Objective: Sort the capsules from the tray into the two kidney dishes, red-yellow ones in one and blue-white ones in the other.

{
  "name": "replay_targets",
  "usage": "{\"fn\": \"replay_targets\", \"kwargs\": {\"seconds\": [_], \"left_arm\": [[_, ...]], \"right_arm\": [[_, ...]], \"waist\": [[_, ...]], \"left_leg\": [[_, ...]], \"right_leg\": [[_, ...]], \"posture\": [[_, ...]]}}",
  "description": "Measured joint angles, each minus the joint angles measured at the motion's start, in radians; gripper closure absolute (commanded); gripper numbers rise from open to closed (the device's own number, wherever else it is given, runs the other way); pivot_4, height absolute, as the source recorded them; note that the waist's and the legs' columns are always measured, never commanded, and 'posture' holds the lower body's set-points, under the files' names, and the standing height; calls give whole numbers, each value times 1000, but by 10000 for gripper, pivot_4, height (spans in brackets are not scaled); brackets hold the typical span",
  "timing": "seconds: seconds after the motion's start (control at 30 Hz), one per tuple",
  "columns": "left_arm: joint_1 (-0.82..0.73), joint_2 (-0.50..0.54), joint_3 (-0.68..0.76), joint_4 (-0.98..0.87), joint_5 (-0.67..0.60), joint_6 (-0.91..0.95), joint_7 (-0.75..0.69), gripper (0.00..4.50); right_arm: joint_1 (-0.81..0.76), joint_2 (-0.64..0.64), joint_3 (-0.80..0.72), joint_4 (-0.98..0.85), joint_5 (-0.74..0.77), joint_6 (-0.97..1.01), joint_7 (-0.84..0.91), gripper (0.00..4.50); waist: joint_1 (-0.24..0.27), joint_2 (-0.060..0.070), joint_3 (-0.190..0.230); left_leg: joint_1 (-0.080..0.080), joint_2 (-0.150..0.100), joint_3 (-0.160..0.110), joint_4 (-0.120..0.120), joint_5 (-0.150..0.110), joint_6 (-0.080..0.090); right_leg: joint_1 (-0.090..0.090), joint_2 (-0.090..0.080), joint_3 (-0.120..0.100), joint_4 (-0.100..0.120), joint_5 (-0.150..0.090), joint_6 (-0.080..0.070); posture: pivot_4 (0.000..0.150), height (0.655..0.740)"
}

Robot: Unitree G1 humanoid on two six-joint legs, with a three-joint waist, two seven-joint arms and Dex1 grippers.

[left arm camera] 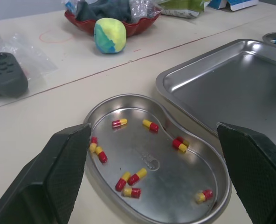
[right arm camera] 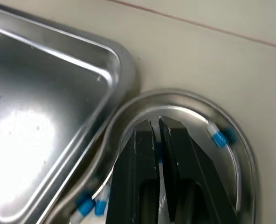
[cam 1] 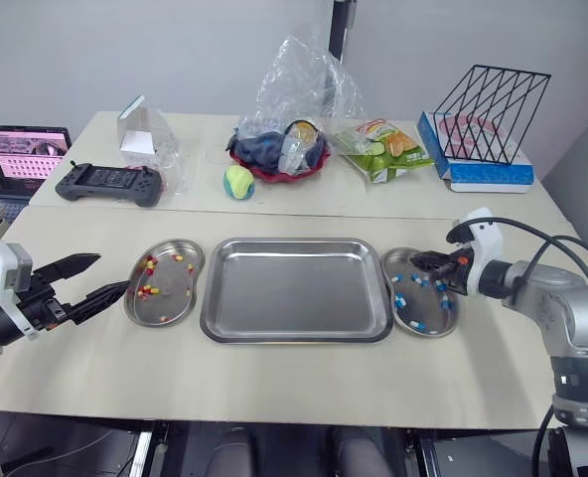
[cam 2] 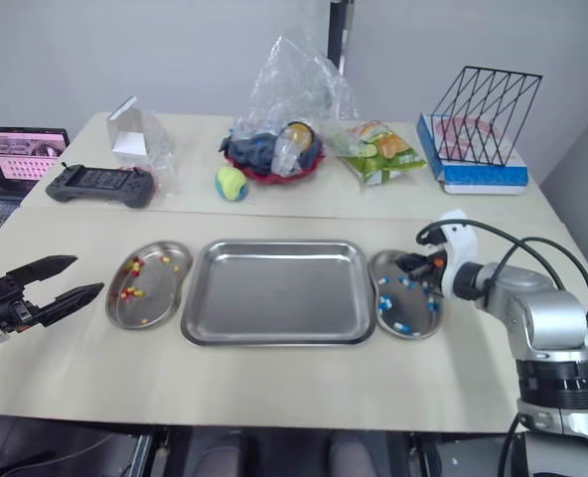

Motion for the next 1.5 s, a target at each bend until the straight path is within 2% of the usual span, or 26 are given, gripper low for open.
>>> {"fn": "replay_targets", "kwargs": {"seconds": [0.13, 0.37, 0.57, 0.87, 1.0, 1.23, 1.5], "left_arm": [[-21, 0, -12, 21, 7, -3, -2, 0], [-31, 0, -20, 32, 34, -9, 2, 0], [-66, 26, -68, 149, 143, -28, 96, 0], [-81, 17, -54, 192, 202, -88, 256, 0], [-30, 17, -14, 196, 196, -92, 259, 0], [-18, -8, -7, 195, 193, -113, 279, 0], [-51, -22, -18, 170, 193, -112, 299, 0]], "right_arm": [[41, -10, 15, 0, -10, -20, 10, 44926], [93, -41, 17, -5, -24, -87, 44, 20329], [90, -76, -130, 103, 10, -241, 122, 192], [52, -106, -226, 393, -27, -596, 194, 192], [67, -119, -268, 498, -33, -708, 215, 192], [103, -111, -263, 541, -83, -860, 193, 192], [144, -109, -249, 520, -79, -865, 180, 192]], "waist": [[0, 0, 0], [7, 0, 0], [6, 0, 0], [5, 0, 0], [4, 0, 0], [4, 0, 0], [10, 0, 0]], "left_leg": [[0, 0, 0, 0, 0, 0], [-1, 0, 0, 0, 0, 0], [0, 0, 0, 1, 0, 0], [0, 0, 0, 0, 0, 0], [1, 0, 0, 0, 0, 0], [1, 0, 1, 0, 0, 0], [1, 0, 0, 1, 0, 0]], "right_leg": [[0, 0, 0, 0, 0, 0], [0, 0, 0, -1, 0, 0], [1, 0, 0, 0, 0, 0], [1, 0, 0, 0, 0, 0], [1, 0, 0, 0, 0, 0], [1, -1, 0, 1, 0, 0], [2, -1, 0, 1, 0, 0]], "posture": [[1500, 7160], [1500, 7160], [1500, 7160], [1500, 7160], [1500, 7160], [1500, 7160], [1500, 7160]]}}
